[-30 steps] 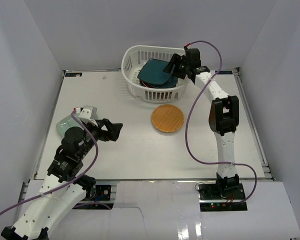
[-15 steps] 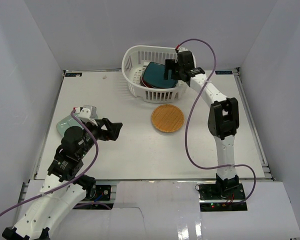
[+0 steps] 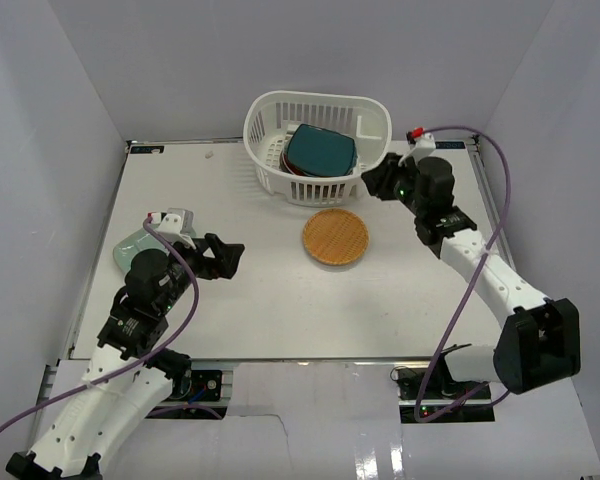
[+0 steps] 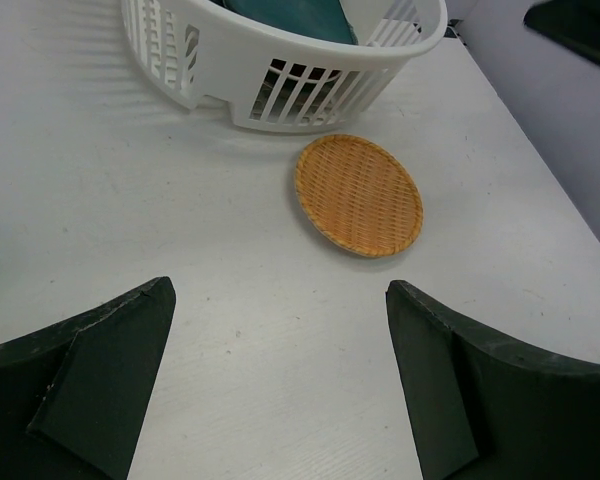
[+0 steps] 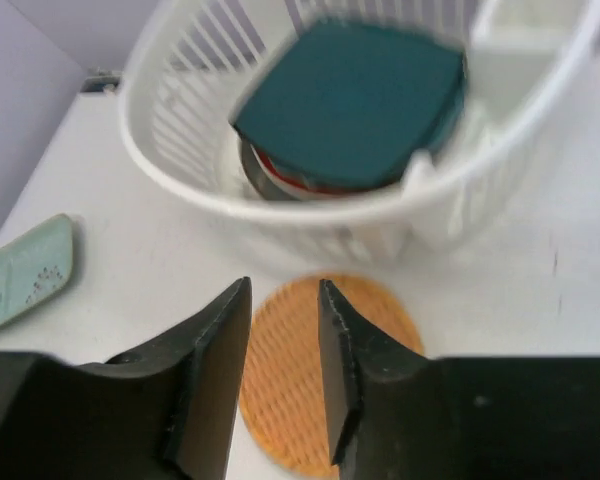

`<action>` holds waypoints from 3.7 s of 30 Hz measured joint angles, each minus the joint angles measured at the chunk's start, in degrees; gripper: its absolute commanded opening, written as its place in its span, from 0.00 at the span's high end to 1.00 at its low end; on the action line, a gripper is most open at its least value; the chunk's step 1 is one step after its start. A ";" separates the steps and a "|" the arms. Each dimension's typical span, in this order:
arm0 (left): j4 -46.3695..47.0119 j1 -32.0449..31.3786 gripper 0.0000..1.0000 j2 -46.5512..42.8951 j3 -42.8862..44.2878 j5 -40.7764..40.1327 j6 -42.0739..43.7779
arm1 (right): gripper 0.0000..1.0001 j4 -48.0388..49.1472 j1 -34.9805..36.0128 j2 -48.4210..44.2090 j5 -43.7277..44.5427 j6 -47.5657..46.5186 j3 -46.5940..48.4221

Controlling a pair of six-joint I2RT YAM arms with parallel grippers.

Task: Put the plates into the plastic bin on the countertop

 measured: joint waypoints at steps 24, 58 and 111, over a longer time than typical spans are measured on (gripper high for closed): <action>0.35 0.79 0.04 0.81 -0.79 0.04 -0.44 | 0.75 24.98 -6.93 20.70 -12.70 28.44 -29.29; 2.08 1.25 0.03 7.04 -0.87 -2.47 -12.50 | 0.92 11.39 -11.47 31.58 -20.48 23.58 24.65; 17.64 36.74 0.37 41.70 -12.85 -18.67 -51.41 | 0.10 5.40 -0.35 6.14 -31.47 8.98 3.85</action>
